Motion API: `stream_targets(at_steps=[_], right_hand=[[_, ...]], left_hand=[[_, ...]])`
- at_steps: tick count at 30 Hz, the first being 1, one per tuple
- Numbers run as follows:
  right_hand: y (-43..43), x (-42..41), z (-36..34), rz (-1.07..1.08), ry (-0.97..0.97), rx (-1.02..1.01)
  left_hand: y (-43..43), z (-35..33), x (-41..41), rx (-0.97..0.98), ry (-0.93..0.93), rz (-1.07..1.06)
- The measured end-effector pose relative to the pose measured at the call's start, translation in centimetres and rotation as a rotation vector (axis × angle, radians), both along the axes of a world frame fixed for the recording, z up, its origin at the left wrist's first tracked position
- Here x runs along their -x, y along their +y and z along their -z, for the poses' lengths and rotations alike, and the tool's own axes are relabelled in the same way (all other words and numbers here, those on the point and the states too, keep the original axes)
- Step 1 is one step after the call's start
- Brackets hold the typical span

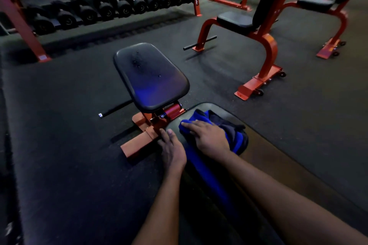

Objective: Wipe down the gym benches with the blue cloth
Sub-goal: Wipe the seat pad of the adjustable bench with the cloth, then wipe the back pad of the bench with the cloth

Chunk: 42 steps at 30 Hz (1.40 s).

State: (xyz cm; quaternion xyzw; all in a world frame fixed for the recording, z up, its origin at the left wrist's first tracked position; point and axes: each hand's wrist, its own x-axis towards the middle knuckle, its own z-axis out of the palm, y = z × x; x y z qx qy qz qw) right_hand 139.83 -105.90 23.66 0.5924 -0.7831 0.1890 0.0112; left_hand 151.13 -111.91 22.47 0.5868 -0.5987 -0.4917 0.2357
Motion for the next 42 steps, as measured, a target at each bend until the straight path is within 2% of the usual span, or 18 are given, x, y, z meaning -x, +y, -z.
stream_targets(at_steps=[3,6,9,12,14,20,29,35,42], right_hand=[[0.6,-2.1,-1.3,0.124,-0.094,0.021],[-0.7,-2.3,-3.5,0.258,-0.344,0.151],[-2.2,-2.0,-6.2,0.248,-0.550,0.362],[-3.4,-1.5,-9.2,0.237,-0.651,0.483],[-4.4,-0.9,-11.2,0.223,-0.674,0.524],[-8.5,1.8,-13.3,0.162,-0.752,0.584],[-17.3,7.5,-12.1,0.113,-0.846,0.558],[-24.6,6.9,-10.7,0.122,-0.767,0.541],[-33.9,5.6,-8.7,0.264,-0.622,0.581]], left_hand=[[-1.9,-1.3,-2.6,0.016,0.029,0.116],[-3.5,-3.9,-4.0,0.122,0.043,0.154],[-4.7,-6.7,-4.4,0.202,0.115,0.167],[-5.6,-9.4,-4.4,0.272,0.207,0.166],[-6.5,-11.3,-4.5,0.325,0.257,0.135],[-11.2,-13.9,-3.1,0.473,0.217,0.099],[-20.4,-13.4,3.1,0.532,0.028,0.034],[-25.7,-11.5,1.7,0.582,0.047,-0.011],[-37.9,-9.5,2.1,0.555,-0.001,0.111]])
